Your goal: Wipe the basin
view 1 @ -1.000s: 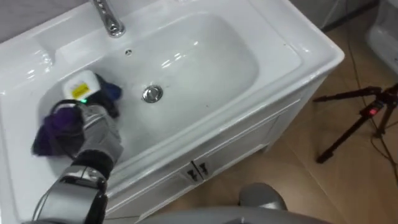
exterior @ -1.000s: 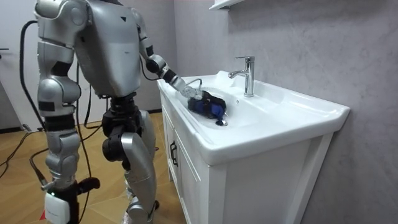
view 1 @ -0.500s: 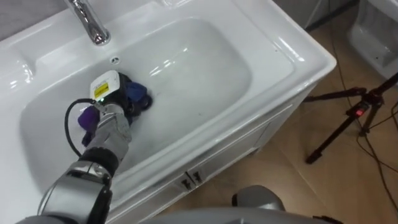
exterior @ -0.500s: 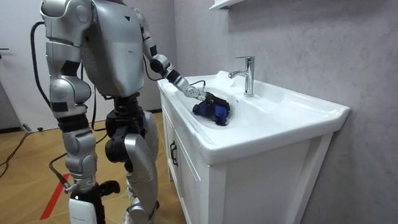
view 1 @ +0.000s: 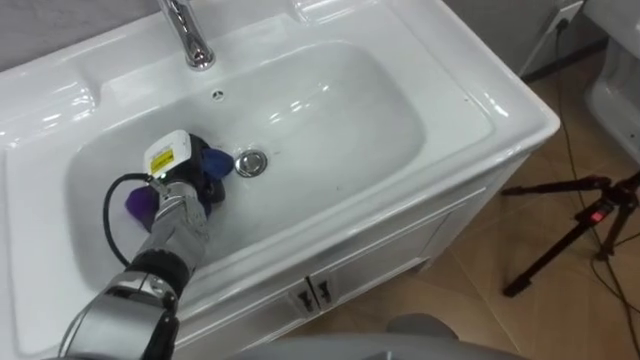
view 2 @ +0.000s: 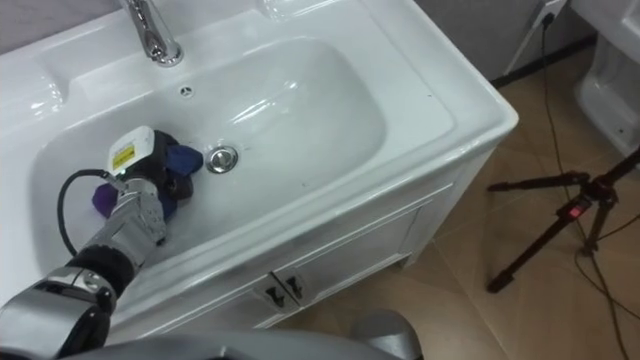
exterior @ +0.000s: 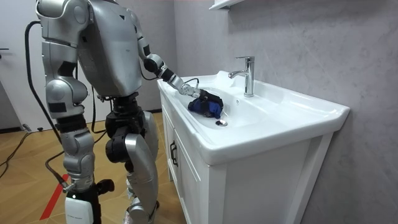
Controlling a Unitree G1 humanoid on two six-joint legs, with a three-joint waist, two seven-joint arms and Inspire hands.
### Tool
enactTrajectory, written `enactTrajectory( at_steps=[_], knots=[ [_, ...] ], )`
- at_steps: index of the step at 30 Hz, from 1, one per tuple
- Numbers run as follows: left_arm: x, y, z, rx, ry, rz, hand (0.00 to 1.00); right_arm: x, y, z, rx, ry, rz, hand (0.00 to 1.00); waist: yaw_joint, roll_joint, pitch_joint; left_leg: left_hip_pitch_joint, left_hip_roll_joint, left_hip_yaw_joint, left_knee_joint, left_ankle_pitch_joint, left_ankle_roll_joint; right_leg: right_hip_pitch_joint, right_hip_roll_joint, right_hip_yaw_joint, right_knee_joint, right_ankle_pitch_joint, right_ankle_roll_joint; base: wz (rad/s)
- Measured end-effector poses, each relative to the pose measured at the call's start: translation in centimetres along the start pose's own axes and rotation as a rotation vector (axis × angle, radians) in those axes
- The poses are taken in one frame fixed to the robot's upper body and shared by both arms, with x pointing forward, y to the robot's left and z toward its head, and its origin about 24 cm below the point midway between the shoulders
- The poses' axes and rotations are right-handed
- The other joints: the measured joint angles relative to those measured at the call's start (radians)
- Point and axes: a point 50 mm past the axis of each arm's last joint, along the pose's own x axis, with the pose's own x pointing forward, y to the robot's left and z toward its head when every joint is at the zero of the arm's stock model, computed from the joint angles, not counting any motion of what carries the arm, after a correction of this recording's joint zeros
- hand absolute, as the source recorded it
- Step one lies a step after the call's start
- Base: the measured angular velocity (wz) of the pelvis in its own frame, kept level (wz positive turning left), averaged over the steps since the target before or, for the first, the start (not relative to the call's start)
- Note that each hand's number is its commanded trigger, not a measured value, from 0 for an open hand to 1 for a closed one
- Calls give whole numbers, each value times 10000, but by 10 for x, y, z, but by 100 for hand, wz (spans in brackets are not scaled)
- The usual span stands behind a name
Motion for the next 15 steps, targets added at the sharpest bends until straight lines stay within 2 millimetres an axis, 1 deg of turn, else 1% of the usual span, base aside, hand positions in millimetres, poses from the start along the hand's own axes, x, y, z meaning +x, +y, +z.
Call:
enactTrajectory(
  at_steps=[7,11,13,14,15],
  knots=[
    [-1,-3,0,-442,142,-252,100,0,5,6,-170,-362,88,0,-43,-11,27,236,-9,-25,-7,0,2,277,11,39,-164,-33,36,1],
    [1,-1,0,-1140,323,-420,100,0,11,7,-347,-468,223,0,-116,-33,46,263,-10,-25,-6,0,1,242,6,35,-131,-88,32,1],
    [1,-2,3,-1568,387,-630,100,-1,12,9,-341,-525,251,0,-323,-51,57,242,-10,-38,-10,0,1,270,-9,-18,-136,-95,37,4],
    [1,-2,4,-1655,362,-675,100,-1,12,9,-341,-525,254,0,-351,-61,63,235,-10,-38,-7,0,1,266,-10,-16,-133,-95,37,3],
    [1,-2,9,-1800,285,-785,100,-1,12,10,-336,-553,263,0,-445,-91,83,206,-10,-40,2,0,1,255,-13,-22,-137,-95,37,0]
  ],
)
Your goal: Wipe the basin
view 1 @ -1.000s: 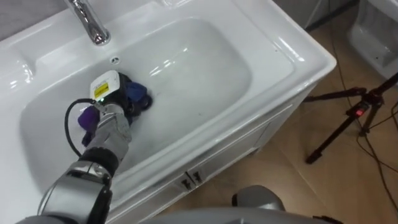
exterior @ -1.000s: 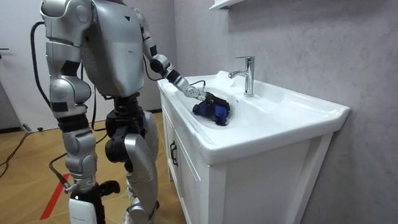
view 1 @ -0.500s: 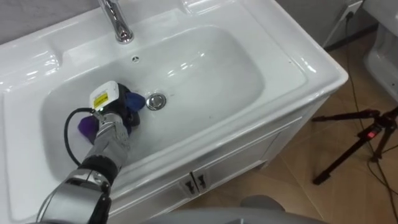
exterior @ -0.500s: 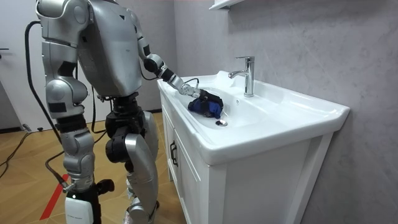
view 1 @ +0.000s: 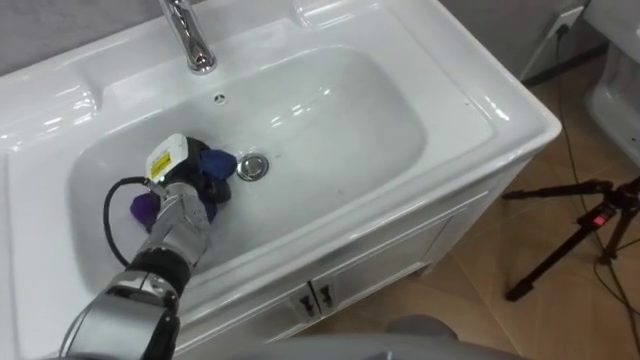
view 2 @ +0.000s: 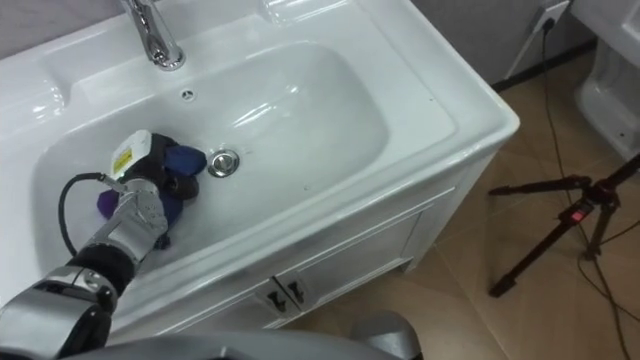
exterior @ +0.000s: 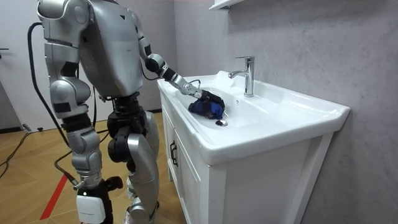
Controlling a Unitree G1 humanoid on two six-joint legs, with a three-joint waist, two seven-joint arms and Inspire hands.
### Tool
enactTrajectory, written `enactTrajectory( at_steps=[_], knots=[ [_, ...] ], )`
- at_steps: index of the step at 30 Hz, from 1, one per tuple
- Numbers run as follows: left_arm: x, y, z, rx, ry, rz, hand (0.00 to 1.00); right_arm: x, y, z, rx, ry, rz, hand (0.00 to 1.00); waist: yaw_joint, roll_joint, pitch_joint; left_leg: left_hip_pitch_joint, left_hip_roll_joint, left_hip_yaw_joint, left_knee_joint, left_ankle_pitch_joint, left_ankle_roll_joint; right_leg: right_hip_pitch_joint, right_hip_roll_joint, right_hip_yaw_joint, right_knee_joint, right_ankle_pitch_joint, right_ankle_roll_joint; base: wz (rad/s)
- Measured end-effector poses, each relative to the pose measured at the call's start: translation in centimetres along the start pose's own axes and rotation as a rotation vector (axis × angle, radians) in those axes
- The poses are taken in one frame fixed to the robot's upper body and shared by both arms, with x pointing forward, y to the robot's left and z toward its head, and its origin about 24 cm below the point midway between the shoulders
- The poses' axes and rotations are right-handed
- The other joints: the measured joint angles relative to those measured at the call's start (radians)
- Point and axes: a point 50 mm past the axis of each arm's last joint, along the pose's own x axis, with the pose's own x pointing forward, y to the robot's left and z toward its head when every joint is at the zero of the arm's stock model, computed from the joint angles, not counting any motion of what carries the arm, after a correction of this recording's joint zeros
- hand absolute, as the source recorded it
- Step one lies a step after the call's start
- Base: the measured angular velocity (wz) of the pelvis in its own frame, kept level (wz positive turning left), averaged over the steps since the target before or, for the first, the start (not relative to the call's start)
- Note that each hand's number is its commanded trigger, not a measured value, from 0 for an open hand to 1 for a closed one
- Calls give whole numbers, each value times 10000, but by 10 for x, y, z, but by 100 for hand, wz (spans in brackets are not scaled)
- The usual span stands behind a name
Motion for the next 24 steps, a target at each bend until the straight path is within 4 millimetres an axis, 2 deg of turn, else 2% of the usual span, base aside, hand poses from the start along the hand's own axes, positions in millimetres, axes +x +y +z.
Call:
enactTrajectory(
  at_steps=[2,4,7,8,9,13,15,20,24],
  knots=[
    [1,-1,8,-221,-111,-213,100,0,0,0,0,-15,-8,0,-145,-29,19,-84,0,-1,24,0,0,-78,-6,14,0,1,1,0],
    [2,-4,25,-685,-402,-525,100,0,1,-2,-162,76,31,0,-274,-66,43,-244,-1,5,43,0,1,-237,0,35,-1,17,1,-2],
    [1,-7,46,-1274,-874,-939,100,0,3,-5,-396,264,138,0,-464,-36,49,-239,0,24,13,0,1,-241,18,63,-3,25,1,-3],
    [0,-8,51,-1401,-1008,-1045,100,0,3,-5,-422,283,150,0,-513,9,21,-246,0,29,15,0,1,-230,18,61,-3,26,0,0],
    [-2,-10,57,-1509,-1253,-1284,100,0,3,-5,-466,331,147,0,-679,22,23,-247,-1,34,7,0,1,-218,13,58,-15,26,1,0],
    [-7,-16,81,-1564,-1989,-1738,100,0,5,-4,-654,283,150,0,-945,35,34,-155,7,244,6,0,1,-214,32,181,-14,27,0,-10],
    [-7,-16,84,-1751,-2013,-1891,100,0,5,-1,-765,183,138,0,-937,-22,84,-80,19,376,-9,0,1,-189,60,272,-21,25,-3,-18],
    [-8,-16,86,-2403,-1958,-2294,100,0,8,-2,-767,208,210,0,-1040,-17,92,-84,17,380,-9,0,1,-182,53,265,-44,12,-9,-1],
    [-12,-20,95,-2704,-2248,-2742,100,0,8,-4,-768,267,227,0,-1125,-32,101,-147,16,353,-7,0,1,-64,12,95,-195,13,6,16]
  ],
)
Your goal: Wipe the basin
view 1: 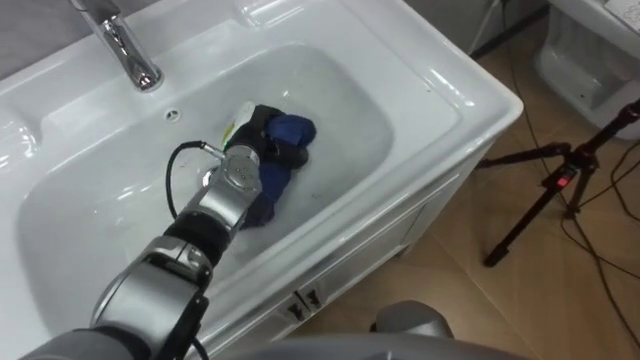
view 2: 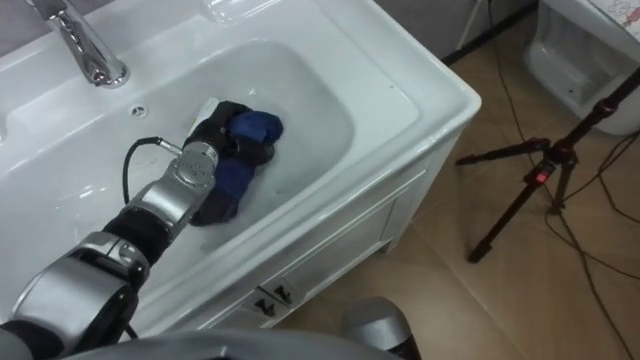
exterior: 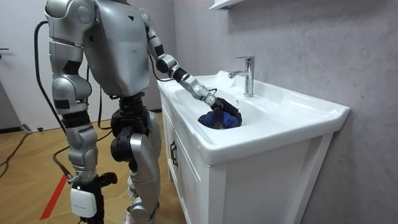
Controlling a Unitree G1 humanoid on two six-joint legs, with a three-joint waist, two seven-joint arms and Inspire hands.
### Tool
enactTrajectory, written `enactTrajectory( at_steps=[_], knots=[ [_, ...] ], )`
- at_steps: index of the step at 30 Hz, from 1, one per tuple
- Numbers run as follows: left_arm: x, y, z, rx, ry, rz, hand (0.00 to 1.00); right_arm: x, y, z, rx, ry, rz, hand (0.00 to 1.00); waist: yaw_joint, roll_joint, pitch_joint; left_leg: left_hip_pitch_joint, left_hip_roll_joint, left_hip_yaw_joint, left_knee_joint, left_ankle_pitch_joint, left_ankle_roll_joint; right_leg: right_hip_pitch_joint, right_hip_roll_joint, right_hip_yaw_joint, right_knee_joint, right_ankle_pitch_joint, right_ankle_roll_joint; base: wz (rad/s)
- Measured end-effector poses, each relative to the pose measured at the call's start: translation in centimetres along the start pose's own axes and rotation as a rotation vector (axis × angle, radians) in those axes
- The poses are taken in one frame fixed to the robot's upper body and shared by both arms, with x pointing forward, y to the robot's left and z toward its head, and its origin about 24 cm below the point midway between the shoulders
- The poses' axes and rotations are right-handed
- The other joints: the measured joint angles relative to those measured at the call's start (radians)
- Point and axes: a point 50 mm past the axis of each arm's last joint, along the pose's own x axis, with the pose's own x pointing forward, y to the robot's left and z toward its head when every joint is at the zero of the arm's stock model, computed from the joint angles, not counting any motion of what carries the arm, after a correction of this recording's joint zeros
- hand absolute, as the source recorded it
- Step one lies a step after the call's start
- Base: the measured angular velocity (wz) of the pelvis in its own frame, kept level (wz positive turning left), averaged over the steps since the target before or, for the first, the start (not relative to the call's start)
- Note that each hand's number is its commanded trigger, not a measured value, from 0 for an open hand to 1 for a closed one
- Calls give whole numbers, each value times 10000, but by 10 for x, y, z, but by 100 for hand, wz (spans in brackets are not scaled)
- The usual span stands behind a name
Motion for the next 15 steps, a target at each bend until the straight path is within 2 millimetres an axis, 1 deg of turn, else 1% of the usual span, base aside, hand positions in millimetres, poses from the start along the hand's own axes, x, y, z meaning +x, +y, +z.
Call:
enactTrajectory(
  at_steps=[2,4,6,7,11,15],
  knots=[
    [-1,-3,6,-21,-239,-173,100,0,0,0,2,-20,82,0,-56,6,-4,-20,1,-43,0,0,0,32,-15,-88,-26,-1,1,15],
    [-2,-7,14,-75,-585,-367,100,0,0,1,-2,-54,111,0,-77,6,-3,-18,6,-78,0,0,0,55,-13,-109,-37,-1,1,2],
    [-3,-9,19,-77,-767,-434,100,0,0,2,-11,-106,112,0,-75,7,-4,-2,7,-80,0,0,0,66,-10,-106,-30,-1,1,0],
    [-3,-9,20,-110,-836,-434,100,0,1,2,-14,-134,133,0,-66,28,-17,8,6,-79,-1,0,0,58,-10,-95,-19,-1,1,-3],
    [-3,-9,24,-288,-941,-475,100,0,1,5,-35,-231,169,0,-65,48,-29,-1,4,-79,7,0,0,51,-9,-90,-21,-1,1,0],
    [-3,-9,25,-306,-1004,-472,100,0,2,13,-203,-380,110,0,-71,73,-32,-27,13,-78,54,0,0,48,-6,-82,-19,-1,0,0]
  ],
)
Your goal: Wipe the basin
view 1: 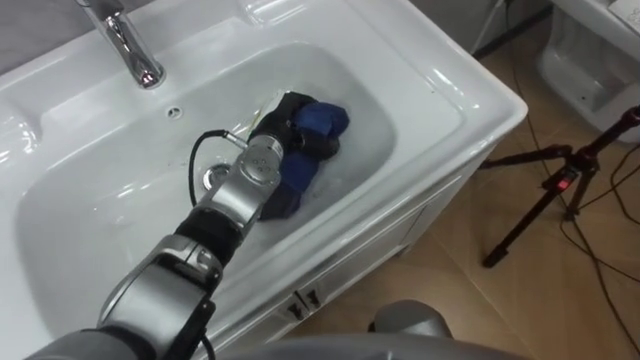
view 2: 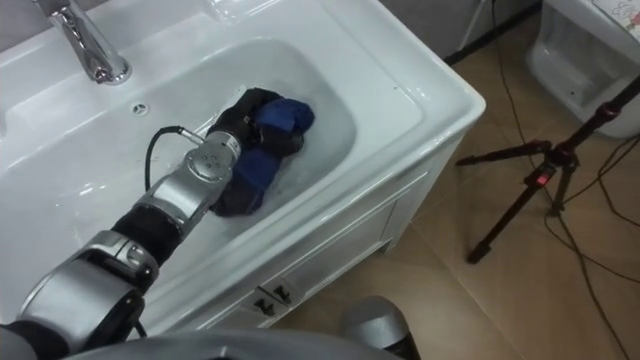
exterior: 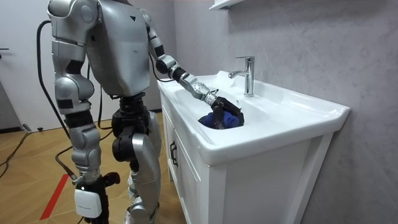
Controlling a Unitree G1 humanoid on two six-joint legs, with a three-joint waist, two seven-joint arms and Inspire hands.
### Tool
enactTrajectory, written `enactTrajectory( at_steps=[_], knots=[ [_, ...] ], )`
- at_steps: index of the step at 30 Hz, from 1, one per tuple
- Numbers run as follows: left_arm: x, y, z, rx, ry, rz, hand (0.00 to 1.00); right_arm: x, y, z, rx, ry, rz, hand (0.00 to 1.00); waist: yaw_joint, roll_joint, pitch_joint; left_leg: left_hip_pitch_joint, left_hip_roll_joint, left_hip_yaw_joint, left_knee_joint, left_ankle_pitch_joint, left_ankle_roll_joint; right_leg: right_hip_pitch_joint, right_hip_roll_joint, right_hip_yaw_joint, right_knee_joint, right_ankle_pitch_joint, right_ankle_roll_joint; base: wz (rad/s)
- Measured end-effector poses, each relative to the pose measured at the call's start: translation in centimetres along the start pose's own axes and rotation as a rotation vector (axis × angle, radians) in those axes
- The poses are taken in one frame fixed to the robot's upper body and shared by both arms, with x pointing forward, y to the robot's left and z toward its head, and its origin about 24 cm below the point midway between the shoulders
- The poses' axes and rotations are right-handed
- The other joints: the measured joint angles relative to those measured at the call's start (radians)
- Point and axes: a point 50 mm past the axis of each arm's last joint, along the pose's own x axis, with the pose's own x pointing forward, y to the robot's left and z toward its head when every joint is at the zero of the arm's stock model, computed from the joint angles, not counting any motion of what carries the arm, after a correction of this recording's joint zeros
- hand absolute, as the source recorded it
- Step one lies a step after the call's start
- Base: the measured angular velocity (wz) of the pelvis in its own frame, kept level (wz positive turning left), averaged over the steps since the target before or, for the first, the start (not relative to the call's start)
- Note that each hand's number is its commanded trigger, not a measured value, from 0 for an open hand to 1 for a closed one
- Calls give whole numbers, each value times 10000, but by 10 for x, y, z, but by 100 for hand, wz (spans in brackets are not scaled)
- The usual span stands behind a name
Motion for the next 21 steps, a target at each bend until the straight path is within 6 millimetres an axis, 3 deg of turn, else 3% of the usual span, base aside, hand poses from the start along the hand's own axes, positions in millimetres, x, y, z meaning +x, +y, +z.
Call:
enactTrajectory(
  at_steps=[5,8,16,21],
  knots=[
    [0,3,4,7,-197,76,100,0,-1,4,-14,-49,-60,0,10,178,3,-64,2,-3,49,0,0,-56,3,32,13,1,-2,0],
    [0,5,8,6,-365,143,100,0,-1,1,-21,77,-86,0,6,253,54,-51,2,-40,31,0,0,-47,3,27,43,1,-2,1],
    [0,8,8,347,-384,257,100,1,-1,-6,-321,437,-89,0,25,88,172,56,-20,-30,-96,0,0,5,8,39,31,-25,14,0],
    [-1,7,-11,1267,374,289,100,0,-2,-9,-638,750,-143,0,34,54,154,113,-18,-29,-158,1,0,17,23,35,32,-23,11,0]
  ],
)
